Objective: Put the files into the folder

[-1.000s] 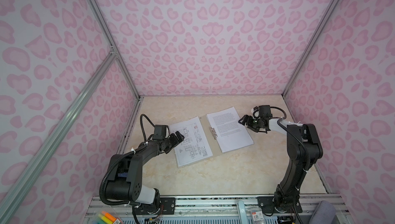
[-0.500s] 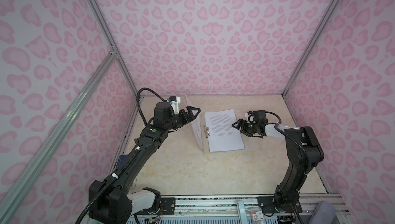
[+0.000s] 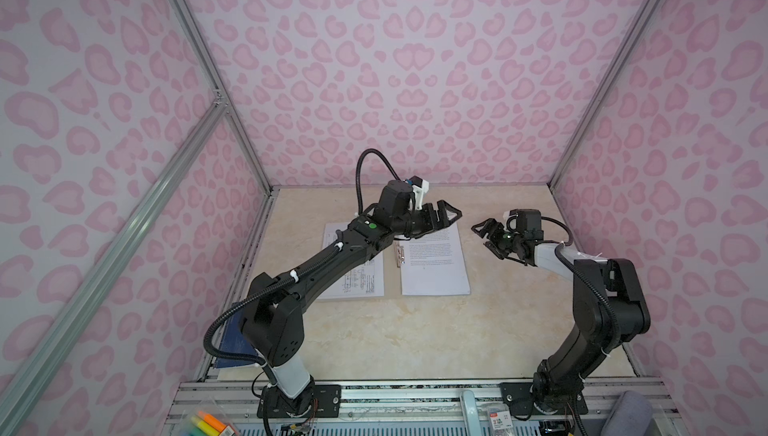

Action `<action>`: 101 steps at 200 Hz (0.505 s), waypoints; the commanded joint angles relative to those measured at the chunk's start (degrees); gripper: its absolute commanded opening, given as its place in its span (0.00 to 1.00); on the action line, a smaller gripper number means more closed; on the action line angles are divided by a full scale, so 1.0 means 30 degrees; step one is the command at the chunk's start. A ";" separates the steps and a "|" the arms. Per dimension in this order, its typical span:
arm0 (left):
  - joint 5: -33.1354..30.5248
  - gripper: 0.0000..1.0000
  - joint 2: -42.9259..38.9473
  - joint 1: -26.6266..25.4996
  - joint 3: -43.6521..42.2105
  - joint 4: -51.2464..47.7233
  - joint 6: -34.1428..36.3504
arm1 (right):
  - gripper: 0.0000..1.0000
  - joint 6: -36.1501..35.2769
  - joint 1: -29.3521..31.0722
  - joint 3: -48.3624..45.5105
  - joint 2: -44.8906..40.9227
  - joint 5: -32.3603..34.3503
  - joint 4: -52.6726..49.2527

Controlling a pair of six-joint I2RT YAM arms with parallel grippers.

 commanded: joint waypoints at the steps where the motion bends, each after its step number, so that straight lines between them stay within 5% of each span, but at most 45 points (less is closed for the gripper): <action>1: -0.0758 0.98 -0.1589 0.2863 -0.2704 -0.2108 0.0646 | 0.85 -0.0943 0.0438 0.0486 0.0680 -0.0092 -0.1168; 55: -0.4148 0.97 -0.1826 0.9879 -0.6147 -0.6090 0.6070 | 0.84 -0.2155 0.1439 0.1061 0.2254 -0.0247 -0.1730; 101: -0.4338 0.98 0.1689 1.1931 -0.6222 -0.5608 0.7217 | 0.82 -0.1878 0.1686 0.1021 0.3061 -0.1214 -0.0971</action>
